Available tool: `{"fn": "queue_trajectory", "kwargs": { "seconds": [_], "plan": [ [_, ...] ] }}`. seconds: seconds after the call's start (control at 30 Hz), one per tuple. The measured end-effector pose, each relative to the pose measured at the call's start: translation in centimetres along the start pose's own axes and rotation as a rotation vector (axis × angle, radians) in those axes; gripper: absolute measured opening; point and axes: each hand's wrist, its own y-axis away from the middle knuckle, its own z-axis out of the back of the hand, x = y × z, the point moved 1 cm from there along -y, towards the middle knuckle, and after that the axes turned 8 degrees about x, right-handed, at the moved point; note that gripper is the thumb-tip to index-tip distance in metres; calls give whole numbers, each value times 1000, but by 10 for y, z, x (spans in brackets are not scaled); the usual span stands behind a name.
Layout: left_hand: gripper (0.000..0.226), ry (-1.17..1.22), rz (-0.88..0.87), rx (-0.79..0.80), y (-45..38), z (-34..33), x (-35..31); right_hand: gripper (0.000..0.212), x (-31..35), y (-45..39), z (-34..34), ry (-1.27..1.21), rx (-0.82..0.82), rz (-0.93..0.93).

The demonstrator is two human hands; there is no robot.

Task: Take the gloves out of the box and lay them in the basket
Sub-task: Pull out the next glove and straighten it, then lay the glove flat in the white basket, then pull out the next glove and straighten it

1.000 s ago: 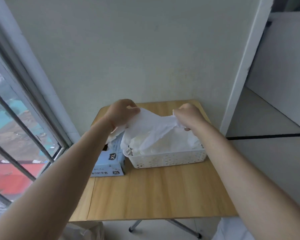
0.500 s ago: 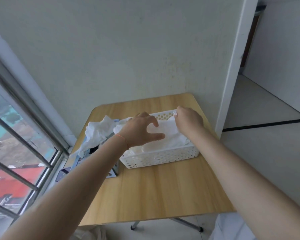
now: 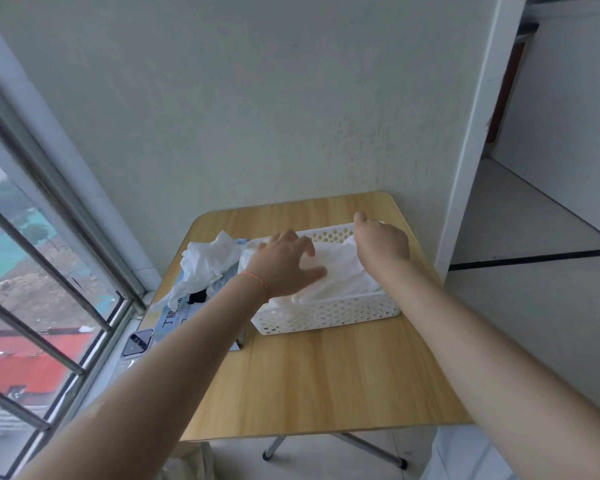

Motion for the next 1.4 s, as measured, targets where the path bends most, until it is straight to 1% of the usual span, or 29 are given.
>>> {"fn": "queue_trajectory", "kwargs": {
  "seconds": [0.07, 0.1, 0.17, 0.23, 0.3, 0.43, 0.5, 0.57, 0.6, 0.63, 0.67, 0.7, 0.77, 0.83, 0.87, 0.9, 0.97, 1.03, 1.07, 1.1, 1.13, 1.2, 1.23, 1.3, 1.4],
  "plan": [
    [76, 11, 44, 147, 0, -11, 6, 52, 0, -1, -1, 23, -9, 16],
    [86, 37, 55, 197, 1, -16, 7, 51, -1, -1, -2, 32, -16, 19],
    [95, 87, 56, 235, 0, -23, 10, 42, -3, -2, -2, 60, -14, 20],
    [97, 73, 41, 239, -3, -27, 11, 36, -5, -2, -1, 97, 12, 12],
    [93, 21, 25, 263, -8, -29, 11, 34, -5, -3, -2, 124, 32, 9],
    [85, -41, 29, 394, -19, -34, 12, 38, -4, -5, -6, 175, 34, 20],
    [85, -50, 27, 412, -21, -35, 12, 40, -4, -5, -5, 202, 40, 25],
    [88, -6, 32, 378, -18, -33, 11, 32, -3, -4, -3, 208, 22, 24],
    [90, 65, 32, 331, -15, -30, 11, 27, -1, -3, -1, 207, -1, 17],
    [91, 167, 26, 255, -12, -24, 11, 24, -1, -2, 1, 182, -34, 6],
    [88, 300, 12, 140, -6, -16, 14, 21, 3, -2, 4, 139, -78, -2],
    [81, 418, -4, 7, -2, -7, 19, 18, 8, -3, 8, 80, -119, -6],
    [54, 539, -1, -243, 9, 5, 39, 16, 26, -5, 16, -50, -154, 7],
    [24, 538, 77, -440, 21, 13, 65, 17, 53, -8, 21, -165, -140, 74],
    [16, 517, 140, -506, 28, 15, 79, 17, 68, -9, 23, -214, -117, 115],
    [16, 489, 217, -540, 36, 15, 94, 18, 84, -9, 23, -257, -88, 153],
    [28, 441, 384, -517, 51, 11, 125, 17, 116, -10, 19, -320, -22, 228],
    [43, 454, 490, -406, 65, 3, 154, 16, 148, -11, 12, -380, 41, 296],
    [45, 480, 507, -343, 69, -2, 163, 16, 161, -11, 8, -397, 62, 327],
    [40, 498, 510, -295, 72, -6, 171, 17, 172, -11, 5, -396, 78, 356],
    [31, 506, 503, -261, 75, -10, 176, 18, 183, -12, 2, -376, 88, 384],
    [12, 504, 470, -254, 78, -13, 182, 24, 198, -13, -2, -320, 120, 409],
    [10, 514, 447, -271, 80, -14, 185, 26, 205, -14, -4, -296, 139, 413],
    [13, 550, 402, -310, 81, -14, 185, 28, 210, -16, -7, -242, 174, 406],
    [16, 611, 370, -331, 81, -14, 185, 21, 212, -17, -8, -176, 171, 412]
  ]
}}
